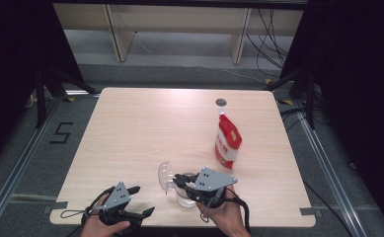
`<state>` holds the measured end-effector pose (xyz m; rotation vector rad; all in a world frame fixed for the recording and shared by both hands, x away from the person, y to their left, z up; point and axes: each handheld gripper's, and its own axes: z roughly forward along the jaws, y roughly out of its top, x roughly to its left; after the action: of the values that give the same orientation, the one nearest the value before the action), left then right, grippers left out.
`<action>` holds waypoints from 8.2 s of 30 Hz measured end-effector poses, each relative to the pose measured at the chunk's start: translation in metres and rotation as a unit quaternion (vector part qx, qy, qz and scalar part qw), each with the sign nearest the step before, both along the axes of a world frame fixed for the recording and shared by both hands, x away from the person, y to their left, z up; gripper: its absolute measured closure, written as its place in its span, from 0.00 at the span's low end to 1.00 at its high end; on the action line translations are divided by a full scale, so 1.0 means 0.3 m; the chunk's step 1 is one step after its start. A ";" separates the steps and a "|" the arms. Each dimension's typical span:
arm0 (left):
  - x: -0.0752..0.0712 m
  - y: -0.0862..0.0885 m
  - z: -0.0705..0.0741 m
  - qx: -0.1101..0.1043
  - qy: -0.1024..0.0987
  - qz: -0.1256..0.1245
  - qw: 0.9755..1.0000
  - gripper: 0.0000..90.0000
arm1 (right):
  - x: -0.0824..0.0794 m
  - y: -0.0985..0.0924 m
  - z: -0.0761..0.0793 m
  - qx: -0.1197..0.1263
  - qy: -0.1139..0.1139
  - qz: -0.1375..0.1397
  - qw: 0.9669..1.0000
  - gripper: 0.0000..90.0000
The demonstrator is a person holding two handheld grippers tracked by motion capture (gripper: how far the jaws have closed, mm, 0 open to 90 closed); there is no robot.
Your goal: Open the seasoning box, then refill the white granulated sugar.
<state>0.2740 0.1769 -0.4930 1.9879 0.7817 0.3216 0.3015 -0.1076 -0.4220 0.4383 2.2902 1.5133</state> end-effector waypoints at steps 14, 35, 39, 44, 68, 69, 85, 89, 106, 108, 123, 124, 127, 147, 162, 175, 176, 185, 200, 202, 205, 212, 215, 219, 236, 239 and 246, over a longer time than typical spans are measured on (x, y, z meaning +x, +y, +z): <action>-0.007 -0.010 0.008 -0.008 -0.006 -0.013 1.000 0.19 | 0.033 -0.112 -0.018 0.022 0.015 -0.059 0.998 0.74; -0.005 -0.001 0.016 -0.012 -0.004 -0.011 1.000 0.17 | 0.024 -0.241 -0.030 0.026 0.011 -0.107 0.994 0.48; 0.001 0.004 0.015 -0.006 -0.005 -0.015 1.000 0.17 | 0.020 -0.261 -0.045 0.020 0.013 -0.112 0.993 0.47; 0.000 0.004 0.014 -0.008 -0.003 -0.013 1.000 0.17 | 0.012 -0.283 -0.059 0.021 0.016 -0.122 0.992 0.47; -0.005 0.006 0.013 -0.004 -0.004 -0.011 1.000 0.17 | -0.007 -0.438 -0.126 0.022 0.055 -0.195 0.979 0.37; -0.006 0.005 0.012 -0.007 0.000 -0.009 1.000 0.17 | -0.004 -0.445 -0.126 0.019 0.049 -0.197 0.979 0.37; -0.005 0.003 0.018 -0.007 -0.002 -0.010 1.000 0.17 | 0.035 -0.461 -0.157 0.029 0.056 -0.223 0.973 0.30; -0.002 0.003 0.017 0.004 -0.005 -0.016 1.000 0.17 | 0.048 -0.461 -0.159 0.032 0.059 -0.233 0.970 0.29; -0.013 -0.006 0.010 0.002 -0.001 -0.021 1.000 0.17 | 0.155 -0.428 -0.188 0.018 0.042 -0.251 0.967 0.29; -0.013 -0.006 0.009 -0.001 -0.004 -0.018 1.000 0.17 | 0.162 -0.418 -0.191 0.016 0.046 -0.260 0.964 0.29; -0.013 -0.007 0.006 0.001 -0.004 -0.018 1.000 0.17 | 0.234 -0.384 -0.220 0.029 0.044 -0.271 0.961 0.31; -0.013 -0.008 0.005 -0.002 -0.004 -0.017 1.000 0.17 | 0.242 -0.385 -0.223 0.031 0.040 -0.265 0.963 0.31; -0.016 -0.009 0.006 0.003 0.000 -0.021 1.000 0.17 | 0.248 -0.379 -0.225 0.029 0.036 -0.269 0.962 0.31; -0.016 -0.010 0.005 0.003 0.002 -0.023 1.000 0.17 | 0.306 -0.368 -0.247 0.044 0.019 -0.290 0.956 0.36; -0.017 -0.008 0.007 0.011 -0.001 -0.025 1.000 0.17 | 0.333 -0.356 -0.261 0.056 0.023 -0.280 0.958 0.38; -0.018 -0.007 0.008 0.012 -0.004 -0.025 1.000 0.17 | 0.335 -0.350 -0.256 0.045 0.022 -0.286 0.957 0.48; -0.017 -0.007 0.008 0.011 -0.002 -0.027 1.000 0.17 | 0.332 -0.348 -0.255 0.046 0.023 -0.286 0.957 0.48; -0.016 -0.004 0.008 0.013 -0.002 -0.024 1.000 0.17 | 0.326 -0.354 -0.248 0.030 0.006 -0.283 0.959 0.50; -0.016 -0.003 0.013 0.017 -0.005 -0.029 0.999 0.17 | 0.224 -0.386 -0.238 0.028 0.025 -0.270 0.962 0.51; -0.016 -0.004 0.013 0.017 -0.005 -0.029 0.999 0.17 | 0.207 -0.384 -0.238 0.034 0.037 -0.271 0.961 0.51; -0.019 -0.007 0.013 0.007 -0.005 -0.026 1.000 0.17 | 0.193 -0.391 -0.238 0.034 0.038 -0.267 0.962 0.51; -0.017 -0.004 0.015 0.014 -0.007 -0.031 0.999 0.17 | 0.163 -0.404 -0.236 0.032 0.035 -0.258 0.965 0.51; -0.020 -0.005 0.015 0.015 -0.007 -0.027 0.999 0.17 | 0.137 -0.408 -0.233 0.034 0.051 -0.264 0.963 0.51; -0.020 -0.006 0.014 0.010 -0.004 -0.028 1.000 0.17 | 0.121 -0.422 -0.233 0.030 0.042 -0.256 0.965 0.51; -0.023 -0.010 0.014 0.014 -0.005 -0.033 0.999 0.17 | 0.147 -0.431 -0.282 0.072 0.033 -0.246 0.966 0.39; -0.022 -0.011 0.014 0.014 -0.003 -0.034 0.999 0.17 | 0.151 -0.433 -0.282 0.074 0.026 -0.249 0.965 0.38; -0.018 -0.011 0.010 0.030 -0.011 -0.033 0.999 0.17 | 0.149 -0.420 -0.287 0.097 0.029 -0.255 0.962 0.31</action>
<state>0.2686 0.1736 -0.4901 2.0584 0.6986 0.3320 0.3460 -0.2335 -0.5082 1.0478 1.8665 1.4638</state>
